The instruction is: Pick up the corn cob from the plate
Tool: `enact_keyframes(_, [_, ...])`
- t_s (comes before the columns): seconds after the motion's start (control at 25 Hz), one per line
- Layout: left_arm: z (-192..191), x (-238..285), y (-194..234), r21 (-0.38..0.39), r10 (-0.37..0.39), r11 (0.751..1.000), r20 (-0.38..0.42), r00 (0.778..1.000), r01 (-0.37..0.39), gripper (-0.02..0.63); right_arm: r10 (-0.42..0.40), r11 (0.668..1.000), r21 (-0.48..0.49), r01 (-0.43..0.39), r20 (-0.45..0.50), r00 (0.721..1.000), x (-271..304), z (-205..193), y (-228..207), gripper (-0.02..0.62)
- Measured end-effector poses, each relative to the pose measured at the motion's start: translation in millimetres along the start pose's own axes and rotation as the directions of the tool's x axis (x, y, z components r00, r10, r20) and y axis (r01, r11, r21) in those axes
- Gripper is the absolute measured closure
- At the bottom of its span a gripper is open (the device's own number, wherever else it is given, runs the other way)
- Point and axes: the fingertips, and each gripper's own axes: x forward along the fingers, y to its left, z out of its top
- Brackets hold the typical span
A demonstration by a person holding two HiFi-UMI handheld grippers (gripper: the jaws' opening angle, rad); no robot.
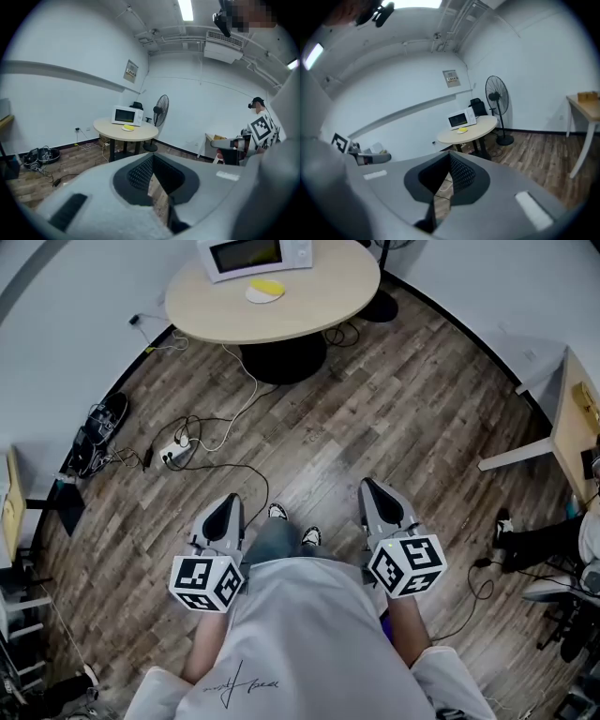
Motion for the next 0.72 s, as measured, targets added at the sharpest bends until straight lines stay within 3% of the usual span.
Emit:
enact_keyframes(0.16, [-2.9,1.1,2.4,-0.007,0.002,1.0,-0.011,1.0,-0.002,0.617,0.112,0.993,0.032,-0.112,0.009,0.994,-3.5,4.9,14.2,0.584])
enact_keyframes(0.36, [-3.2,13.6,-7.3,0.007,-0.068,0.998,-0.038,0.997,0.068,0.617,0.208,0.978,0.026,-0.207,-0.01,0.978,2.7,2.0,28.9,0.584])
enact_keyframes(0.56, [1.2,30.2,-4.0,0.003,-0.088,0.996,-0.043,0.995,0.088,0.617,0.163,0.986,-0.029,-0.163,0.008,0.987,20.6,6.0,26.5,0.586])
enact_keyframes(0.72, [15.7,45.2,6.7,0.003,-0.104,0.995,-0.019,0.994,0.105,0.617,0.186,0.981,-0.058,-0.184,0.019,0.982,43.9,14.6,31.1,0.587])
